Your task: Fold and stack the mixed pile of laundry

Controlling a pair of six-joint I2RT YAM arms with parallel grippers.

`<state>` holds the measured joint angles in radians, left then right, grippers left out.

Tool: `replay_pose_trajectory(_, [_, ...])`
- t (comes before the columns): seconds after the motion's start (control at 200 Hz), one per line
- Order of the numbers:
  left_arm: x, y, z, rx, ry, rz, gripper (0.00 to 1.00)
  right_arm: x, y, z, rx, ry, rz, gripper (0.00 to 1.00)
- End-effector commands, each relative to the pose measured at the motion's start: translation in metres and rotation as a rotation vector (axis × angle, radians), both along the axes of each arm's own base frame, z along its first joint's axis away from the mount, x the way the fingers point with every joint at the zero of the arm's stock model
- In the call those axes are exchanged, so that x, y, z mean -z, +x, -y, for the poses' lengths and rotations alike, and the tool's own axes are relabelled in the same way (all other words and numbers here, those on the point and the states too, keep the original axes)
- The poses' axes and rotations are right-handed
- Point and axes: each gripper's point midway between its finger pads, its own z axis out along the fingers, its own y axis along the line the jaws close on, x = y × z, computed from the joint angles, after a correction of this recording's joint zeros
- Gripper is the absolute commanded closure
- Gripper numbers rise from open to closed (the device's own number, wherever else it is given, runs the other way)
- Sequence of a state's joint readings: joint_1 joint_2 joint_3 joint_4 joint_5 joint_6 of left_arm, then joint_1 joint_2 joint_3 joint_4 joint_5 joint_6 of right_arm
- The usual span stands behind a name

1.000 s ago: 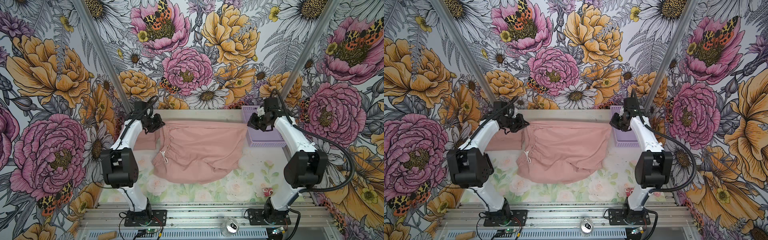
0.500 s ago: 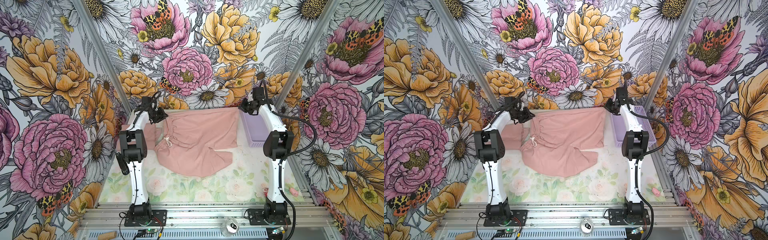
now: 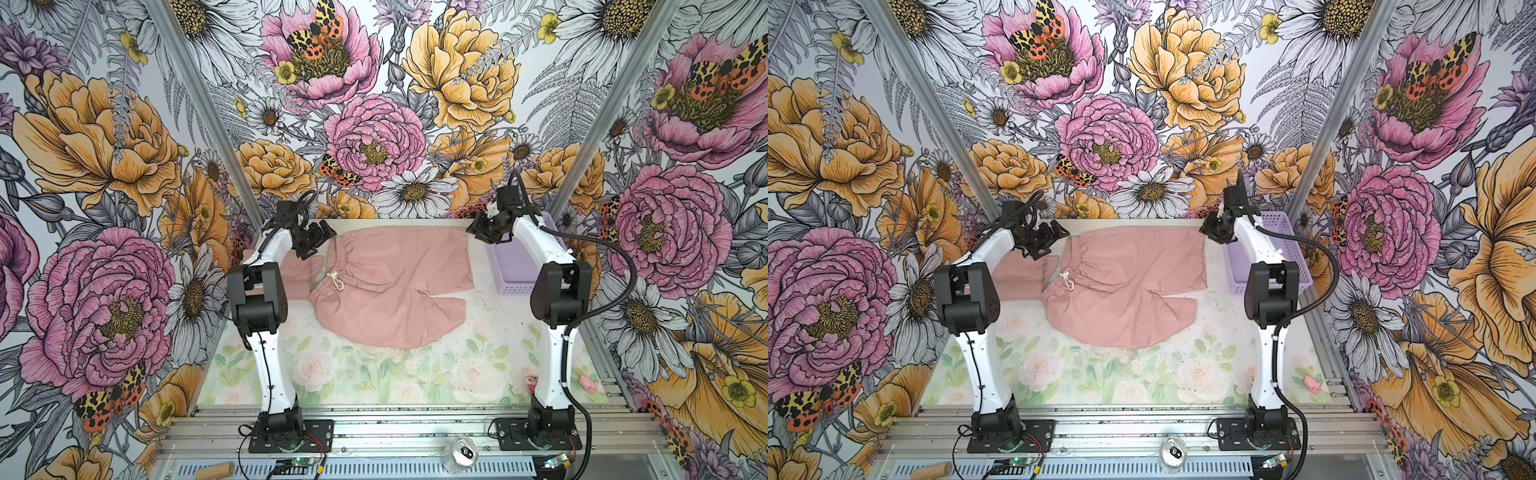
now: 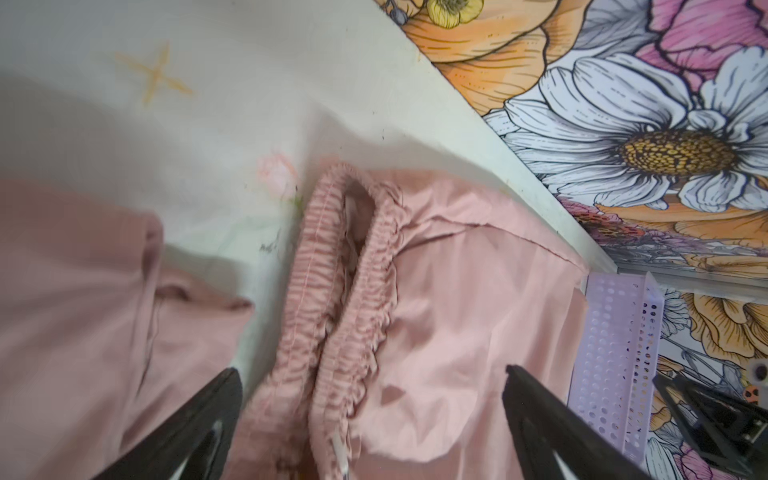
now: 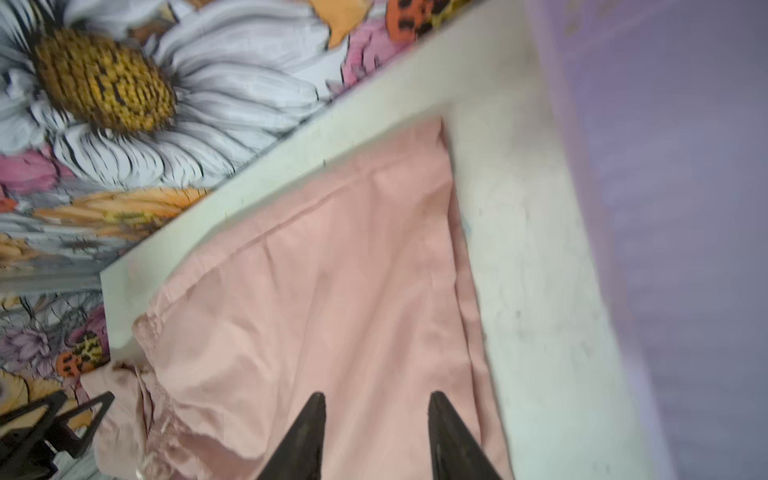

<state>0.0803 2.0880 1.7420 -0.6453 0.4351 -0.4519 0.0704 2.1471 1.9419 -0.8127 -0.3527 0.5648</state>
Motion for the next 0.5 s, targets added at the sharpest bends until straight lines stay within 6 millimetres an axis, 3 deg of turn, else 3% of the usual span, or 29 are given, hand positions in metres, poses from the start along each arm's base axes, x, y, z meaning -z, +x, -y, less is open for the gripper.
replay_pose_trajectory(0.0, [-0.036,-0.027,0.007,0.026,0.089,0.084,0.01,-0.007,-0.063,-0.02,-0.107,-0.051,-0.022,0.56])
replay_pose_trajectory(0.14, [-0.03,-0.089,0.01,0.018,0.119,0.033,0.01,0.032,-0.153,-0.03,-0.151,-0.056,-0.158,0.55])
replay_pose_trajectory(0.235, [-0.014,-0.122,0.013,0.021,0.118,-0.012,0.01,0.055,-0.191,-0.034,-0.156,-0.041,-0.209,0.54])
replay_pose_trajectory(0.335, [0.001,-0.146,0.015,0.022,0.107,-0.057,0.03,0.074,-0.207,-0.04,-0.167,-0.042,-0.231,0.52])
replay_pose_trajectory(0.495, [0.009,-0.163,0.021,0.03,0.108,-0.078,0.04,0.097,-0.206,-0.051,-0.186,-0.027,-0.239,0.51])
